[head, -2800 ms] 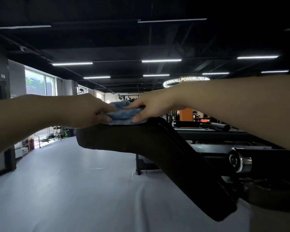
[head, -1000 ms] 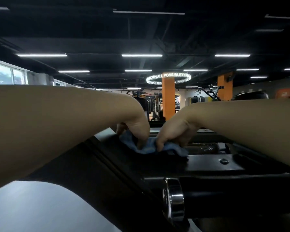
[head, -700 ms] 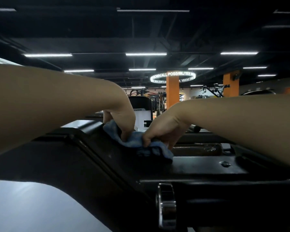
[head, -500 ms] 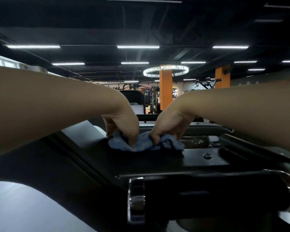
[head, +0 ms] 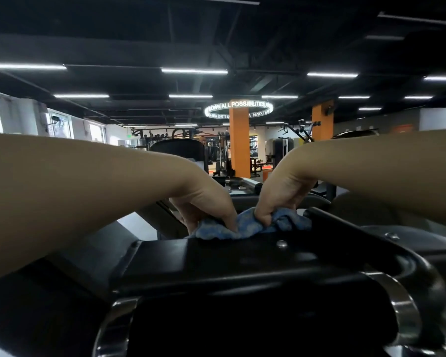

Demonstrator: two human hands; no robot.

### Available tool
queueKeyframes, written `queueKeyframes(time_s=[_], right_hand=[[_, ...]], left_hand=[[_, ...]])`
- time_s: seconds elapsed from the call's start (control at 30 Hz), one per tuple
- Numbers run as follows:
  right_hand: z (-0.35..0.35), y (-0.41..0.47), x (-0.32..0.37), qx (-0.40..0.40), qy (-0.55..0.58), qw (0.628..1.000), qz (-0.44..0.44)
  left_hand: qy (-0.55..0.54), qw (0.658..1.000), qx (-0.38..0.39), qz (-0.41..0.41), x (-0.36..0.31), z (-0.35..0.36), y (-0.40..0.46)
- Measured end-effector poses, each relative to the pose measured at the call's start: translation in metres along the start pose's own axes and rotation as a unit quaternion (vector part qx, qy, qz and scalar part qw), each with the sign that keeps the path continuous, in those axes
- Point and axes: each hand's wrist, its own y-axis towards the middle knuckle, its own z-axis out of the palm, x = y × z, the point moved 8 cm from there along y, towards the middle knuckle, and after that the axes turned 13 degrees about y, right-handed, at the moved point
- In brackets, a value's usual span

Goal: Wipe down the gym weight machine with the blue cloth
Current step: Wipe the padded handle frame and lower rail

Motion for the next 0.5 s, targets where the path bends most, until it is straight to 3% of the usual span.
queueKeyframes(time_s=[0.27, 0.5], right_hand=[[-0.011, -0.004, -0.026, 0.000, 0.026, 0.998, 0.052], [-0.022, -0.016, -0.035, -0.019, 0.074, 0.997, 0.034]], left_hand=[[-0.048, 0.997, 0.037, 0.041, -0.025, 0.004, 0.015], [-0.145, 0.986, 0.065, 0.054, -0.042, 0.007, 0.027]])
